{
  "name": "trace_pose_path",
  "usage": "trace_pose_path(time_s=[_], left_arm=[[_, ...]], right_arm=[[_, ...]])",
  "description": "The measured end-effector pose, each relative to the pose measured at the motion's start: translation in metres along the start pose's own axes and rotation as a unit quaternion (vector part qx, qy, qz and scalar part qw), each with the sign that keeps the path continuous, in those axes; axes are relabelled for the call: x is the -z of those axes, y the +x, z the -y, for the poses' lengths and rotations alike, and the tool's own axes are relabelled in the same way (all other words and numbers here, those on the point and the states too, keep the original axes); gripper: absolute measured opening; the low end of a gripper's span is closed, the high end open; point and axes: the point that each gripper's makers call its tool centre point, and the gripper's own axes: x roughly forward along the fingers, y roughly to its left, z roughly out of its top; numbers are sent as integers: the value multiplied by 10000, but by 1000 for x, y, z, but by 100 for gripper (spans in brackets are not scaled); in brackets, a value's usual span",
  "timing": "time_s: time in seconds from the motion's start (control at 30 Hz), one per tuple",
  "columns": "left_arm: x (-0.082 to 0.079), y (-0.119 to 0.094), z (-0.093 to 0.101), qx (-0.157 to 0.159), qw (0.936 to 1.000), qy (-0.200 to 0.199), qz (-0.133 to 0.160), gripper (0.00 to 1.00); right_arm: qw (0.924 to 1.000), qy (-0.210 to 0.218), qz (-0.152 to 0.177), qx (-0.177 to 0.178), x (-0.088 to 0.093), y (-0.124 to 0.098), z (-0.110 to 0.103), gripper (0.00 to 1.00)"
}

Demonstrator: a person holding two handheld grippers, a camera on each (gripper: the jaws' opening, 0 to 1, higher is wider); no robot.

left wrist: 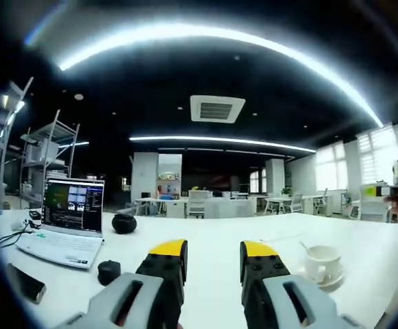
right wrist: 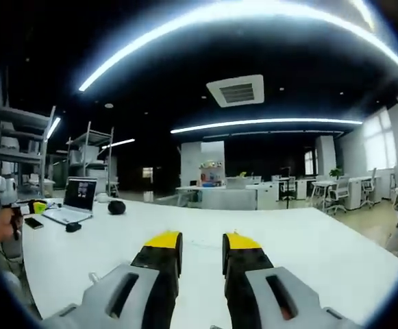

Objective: Tidy tabletop coffee trays, cups and spoons，present forward

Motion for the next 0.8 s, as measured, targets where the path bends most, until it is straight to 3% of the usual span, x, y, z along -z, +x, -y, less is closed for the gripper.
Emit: trace_pose_path(time_s=[0.13, 0.43, 0.8], left_arm=[[-2, 1, -4, -184, 9998, 56, 63, 32], [7, 3, -4, -340, 9991, 127, 236, 32], [32, 3, -2, -374, 9993, -3, 20, 32]], right_arm=[[9996, 139, 135, 201, 4, -18, 20, 25], [9976, 435, 95, 536, 37, -46, 46, 26], [9946, 691, -26, 775, 69, -62, 57, 27]])
